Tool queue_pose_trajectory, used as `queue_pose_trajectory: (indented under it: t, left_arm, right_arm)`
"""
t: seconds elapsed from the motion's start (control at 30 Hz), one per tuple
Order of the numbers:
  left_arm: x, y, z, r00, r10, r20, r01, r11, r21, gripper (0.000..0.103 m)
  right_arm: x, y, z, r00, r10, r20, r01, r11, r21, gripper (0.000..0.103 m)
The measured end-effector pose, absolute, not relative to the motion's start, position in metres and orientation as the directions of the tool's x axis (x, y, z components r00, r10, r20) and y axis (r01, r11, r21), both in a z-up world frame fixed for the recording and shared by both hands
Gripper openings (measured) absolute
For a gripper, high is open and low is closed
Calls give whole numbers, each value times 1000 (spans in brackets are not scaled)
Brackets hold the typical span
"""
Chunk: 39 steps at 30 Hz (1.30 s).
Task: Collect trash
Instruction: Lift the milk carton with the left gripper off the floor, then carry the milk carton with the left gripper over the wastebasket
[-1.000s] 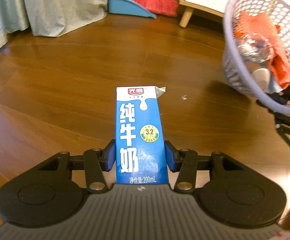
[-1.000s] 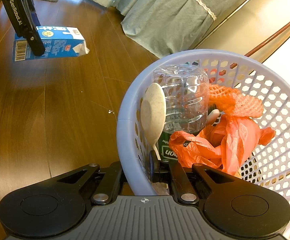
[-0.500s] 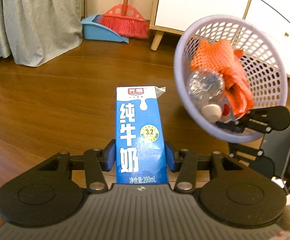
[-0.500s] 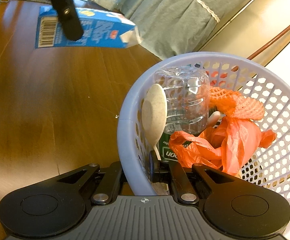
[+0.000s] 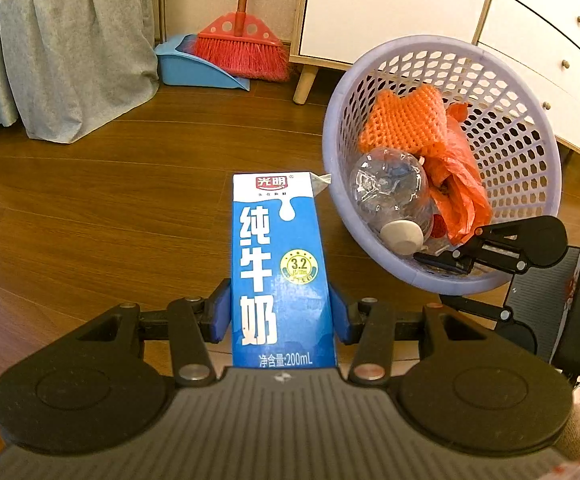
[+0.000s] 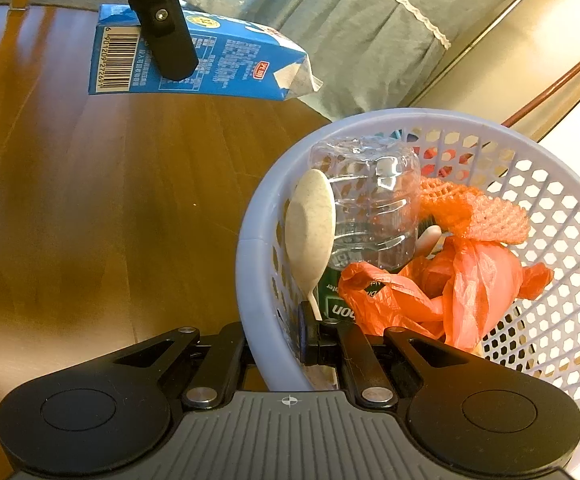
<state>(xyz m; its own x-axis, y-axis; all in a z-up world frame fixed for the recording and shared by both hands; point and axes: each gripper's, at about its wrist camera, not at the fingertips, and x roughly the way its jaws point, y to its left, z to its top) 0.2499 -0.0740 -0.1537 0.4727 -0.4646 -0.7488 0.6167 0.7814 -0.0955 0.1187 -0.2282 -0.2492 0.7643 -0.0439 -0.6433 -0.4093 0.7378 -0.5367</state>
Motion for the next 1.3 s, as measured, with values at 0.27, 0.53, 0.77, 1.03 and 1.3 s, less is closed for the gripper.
queue_pose_trajectory:
  t: [0.27, 0.53, 0.77, 1.03, 1.3]
  left_arm:
    - [247, -76, -150, 476, -460, -749, 616, 783, -89, 44]
    - [246, -78, -143, 476, -459, -751, 618, 781, -85, 44]
    - [244, -79, -133, 479, -458, -749, 622, 779, -79, 44]
    - [241, -82, -116, 487, -464, -740, 620, 781, -81, 44]
    - [235, -82, -98, 493, -469, -733, 619, 781, -84, 44]
  right_arm:
    - [113, -222, -248, 759, -25, -650, -427, 735, -527, 4]
    - [104, -216, -249, 756, -6, -655, -441, 735, -516, 4]
    - [105, -210, -242, 748, 16, -663, -455, 739, -496, 4]
    - [97, -200, -236, 736, 55, -674, -482, 742, -466, 4]
    - [90, -185, -231, 721, 107, -685, -521, 735, -434, 4]
